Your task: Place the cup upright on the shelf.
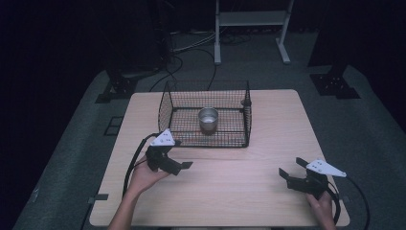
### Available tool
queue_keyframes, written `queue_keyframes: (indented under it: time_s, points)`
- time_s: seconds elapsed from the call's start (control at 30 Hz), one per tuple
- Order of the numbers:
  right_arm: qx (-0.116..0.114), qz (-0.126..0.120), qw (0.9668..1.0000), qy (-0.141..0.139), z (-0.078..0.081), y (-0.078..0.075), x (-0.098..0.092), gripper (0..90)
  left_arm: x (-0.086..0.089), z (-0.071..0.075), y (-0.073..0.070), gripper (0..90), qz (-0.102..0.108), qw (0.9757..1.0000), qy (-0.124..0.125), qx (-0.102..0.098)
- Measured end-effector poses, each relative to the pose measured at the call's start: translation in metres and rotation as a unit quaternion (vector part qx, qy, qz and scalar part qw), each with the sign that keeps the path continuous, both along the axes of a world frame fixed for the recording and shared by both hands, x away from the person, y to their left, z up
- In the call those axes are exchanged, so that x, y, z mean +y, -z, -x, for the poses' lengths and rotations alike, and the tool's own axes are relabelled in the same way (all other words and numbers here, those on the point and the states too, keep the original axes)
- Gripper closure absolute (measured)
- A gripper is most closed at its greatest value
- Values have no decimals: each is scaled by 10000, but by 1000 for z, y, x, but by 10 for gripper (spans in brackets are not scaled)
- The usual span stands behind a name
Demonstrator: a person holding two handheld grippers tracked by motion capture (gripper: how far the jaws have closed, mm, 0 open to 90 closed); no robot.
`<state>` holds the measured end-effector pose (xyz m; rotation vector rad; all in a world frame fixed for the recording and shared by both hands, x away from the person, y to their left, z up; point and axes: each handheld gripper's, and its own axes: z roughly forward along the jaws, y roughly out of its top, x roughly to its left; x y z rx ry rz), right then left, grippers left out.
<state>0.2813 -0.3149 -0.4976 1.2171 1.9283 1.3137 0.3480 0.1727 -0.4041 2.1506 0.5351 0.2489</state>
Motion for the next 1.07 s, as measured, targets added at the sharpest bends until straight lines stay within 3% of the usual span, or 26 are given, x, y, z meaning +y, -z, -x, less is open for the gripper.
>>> queue_keyframes:
  time_s: [0.27,0.4,1.07]
  points:
    - [1,3,10000,10,0,0,0,137,10,8,5,73,132,9999,-83,-26]
    - [2,6,10000,10,0,0,0,137,15,13,10,73,303,9994,-138,-57]
    - [14,-15,10000,21,0,0,0,137,38,45,44,72,487,9981,-371,-32]
